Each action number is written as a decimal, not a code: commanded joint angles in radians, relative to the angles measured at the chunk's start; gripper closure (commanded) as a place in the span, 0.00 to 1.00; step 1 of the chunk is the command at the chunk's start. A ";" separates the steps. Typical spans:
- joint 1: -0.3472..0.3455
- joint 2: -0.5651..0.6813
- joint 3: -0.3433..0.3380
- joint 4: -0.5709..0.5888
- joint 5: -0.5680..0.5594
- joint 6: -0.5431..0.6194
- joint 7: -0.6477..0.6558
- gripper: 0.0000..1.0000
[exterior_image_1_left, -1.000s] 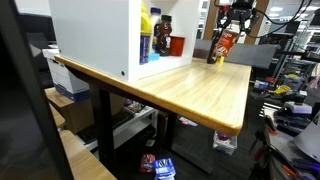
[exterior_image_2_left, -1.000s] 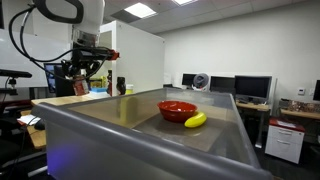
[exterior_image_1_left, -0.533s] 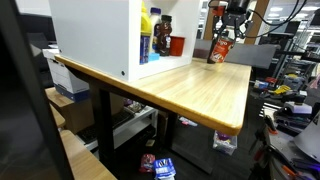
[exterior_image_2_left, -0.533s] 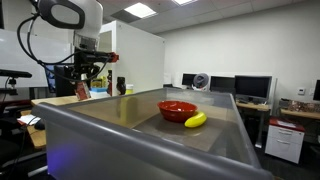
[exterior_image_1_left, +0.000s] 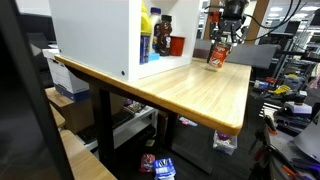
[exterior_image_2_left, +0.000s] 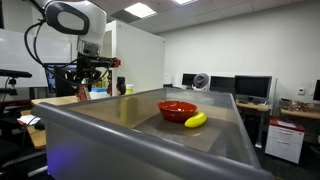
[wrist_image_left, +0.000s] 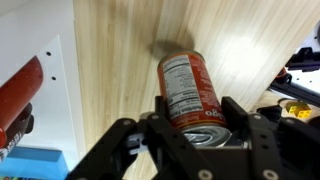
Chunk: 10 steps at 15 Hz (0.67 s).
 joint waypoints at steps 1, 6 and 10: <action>-0.040 0.029 0.023 0.029 -0.005 0.008 -0.034 0.66; -0.073 0.079 0.023 0.044 -0.001 0.000 -0.003 0.66; -0.093 0.131 0.018 0.063 0.015 -0.041 0.006 0.66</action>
